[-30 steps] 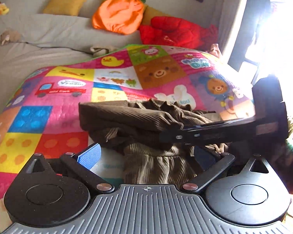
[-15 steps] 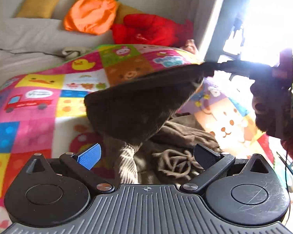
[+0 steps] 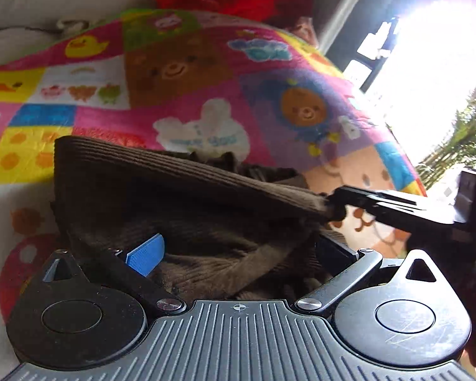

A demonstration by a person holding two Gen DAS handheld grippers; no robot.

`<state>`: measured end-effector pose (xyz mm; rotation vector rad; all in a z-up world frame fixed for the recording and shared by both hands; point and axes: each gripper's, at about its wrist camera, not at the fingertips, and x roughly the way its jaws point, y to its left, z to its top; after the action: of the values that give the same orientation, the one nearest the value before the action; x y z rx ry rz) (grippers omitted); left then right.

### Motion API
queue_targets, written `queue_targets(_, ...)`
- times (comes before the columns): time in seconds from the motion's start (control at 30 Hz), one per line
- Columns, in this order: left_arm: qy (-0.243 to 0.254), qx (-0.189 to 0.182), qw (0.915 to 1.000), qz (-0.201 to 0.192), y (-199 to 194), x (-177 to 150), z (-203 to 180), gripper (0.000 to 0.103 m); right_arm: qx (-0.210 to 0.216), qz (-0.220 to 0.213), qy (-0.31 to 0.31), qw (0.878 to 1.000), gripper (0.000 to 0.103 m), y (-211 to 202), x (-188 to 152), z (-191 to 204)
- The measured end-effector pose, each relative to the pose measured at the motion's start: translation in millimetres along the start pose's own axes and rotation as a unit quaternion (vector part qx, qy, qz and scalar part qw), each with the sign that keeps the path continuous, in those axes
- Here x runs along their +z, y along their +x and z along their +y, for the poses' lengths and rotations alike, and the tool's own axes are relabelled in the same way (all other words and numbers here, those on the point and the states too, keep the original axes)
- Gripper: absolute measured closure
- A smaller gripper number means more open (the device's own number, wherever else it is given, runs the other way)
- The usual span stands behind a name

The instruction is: Fold clothes

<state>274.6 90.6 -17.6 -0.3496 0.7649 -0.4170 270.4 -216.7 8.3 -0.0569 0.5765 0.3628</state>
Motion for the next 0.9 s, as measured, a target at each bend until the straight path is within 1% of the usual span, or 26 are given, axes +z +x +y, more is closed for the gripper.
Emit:
queue_targets(0.03, -0.003, 0.012, 0.9999, -0.003, 1.6, 3.6, 3.4, 0.000, 0.003, -0.016, -0.016, 1.000, 0.081, -5.8, 4.4, 3.9)
queue_targets(0.07, -0.005, 0.016, 0.9998, -0.011, 0.0, 9.5, 4.6, 0.000, 0.017, -0.026, -0.023, 0.999, 0.078, -9.8, 8.9, 7.0)
queue_targets(0.1, -0.006, 0.016, 0.9996, -0.022, -3.0, 16.6, 5.5, 0.000, 0.036, -0.028, -0.028, 0.999, 0.076, -11.8, 13.4, 10.3)
queue_targets(0.17, -0.008, 0.013, 0.9989, -0.045, -9.3, 31.4, 5.3, 0.000, 0.062, -0.023, -0.044, 0.997, 0.066, -8.8, 15.6, 18.2)
queue_targets(0.2, -0.012, 0.021, 0.9983, -0.053, -11.0, 38.6, 5.6, 0.000, 0.062, -0.019, -0.061, 0.996, 0.062, -5.3, 14.4, 23.5)
queue_targets(0.27, -0.027, 0.041, 0.9971, -0.058, -12.7, 47.5, 9.6, 0.000, 0.049, -0.017, -0.092, 0.994, 0.047, 1.0, 8.4, 29.3)
queue_targets(0.3, -0.037, 0.045, 0.9966, -0.058, -14.7, 50.0, 12.1, 0.000, 0.045, -0.014, -0.100, 0.994, 0.046, 2.9, 4.2, 29.2)
queue_targets(0.33, -0.042, 0.039, 0.9967, -0.058, -18.9, 48.5, 13.1, 0.000, 0.045, -0.012, -0.103, 0.994, 0.045, 4.4, 0.5, 26.5)
queue_targets(0.4, -0.043, 0.012, 0.9974, -0.057, -29.3, 39.2, 12.4, 0.000, 0.050, -0.004, -0.104, 0.993, 0.043, 5.3, -7.3, 18.4)
queue_targets(0.43, -0.034, -0.004, 0.9980, -0.053, -33.9, 30.3, 9.1, 0.000, 0.051, 0.000, -0.105, 0.993, 0.042, 5.8, -11.3, 14.4)
queue_targets(0.5, -0.007, -0.026, 0.9988, -0.042, -38.5, 8.9, -1.1, 0.000, 0.051, 0.004, -0.117, 0.992, 0.041, 10.2, -18.9, 9.5)
queue_targets(0.57, 0.024, -0.032, 0.9988, -0.030, -36.5, -11.9, -12.1, 0.000, 0.044, 0.000, -0.130, 0.991, 0.041, 16.5, -21.2, 10.8)
queue_targets(0.6, 0.040, -0.027, 0.9986, -0.023, -34.5, -23.1, -17.4, 0.000, 0.043, -0.001, -0.134, 0.990, 0.044, 19.9, -20.7, 12.2)
queue_targets(0.63, 0.055, -0.018, 0.9981, -0.019, -33.9, -32.6, -20.8, 0.000, 0.054, 0.003, -0.126, 0.991, 0.060, 22.4, -16.9, 13.7)
queue_targets(0.67, 0.069, -0.010, 0.9975, -0.016, -34.3, -40.7, -23.1, 0.000, 0.071, 0.009, -0.103, 0.992, 0.077, 22.8, -10.6, 13.8)
queue_targets(0.7, 0.082, -0.001, 0.9965, -0.013, -34.8, -48.8, -25.3, 0.000, 0.089, 0.014, -0.076, 0.993, 0.081, 22.7, -3.9, 13.1)
queue_targets(0.77, 0.106, 0.013, 0.9941, -0.017, -41.4, -60.6, -26.6, 0.000, 0.134, 0.013, 0.020, 0.991, 0.089, 20.2, 12.1, 0.1)
queue_targets(0.8, 0.115, 0.017, 0.9930, -0.021, -45.7, -65.1, -25.9, 0.000, 0.154, 0.012, 0.073, 0.985, 0.091, 19.7, 19.9, -8.2)
queue_targets(0.87, 0.123, 0.017, 0.9920, -0.025, -53.3, -71.3, -22.8, 0.000, 0.188, 0.011, 0.175, 0.966, 0.092, 19.7, 34.7, -24.8)
queue_targets(0.9, 0.124, 0.017, 0.9918, -0.026, -56.3, -73.1, -20.9, 0.000, 0.178, 0.013, 0.205, 0.962, 0.092, 24.1, 38.9, -32.1)
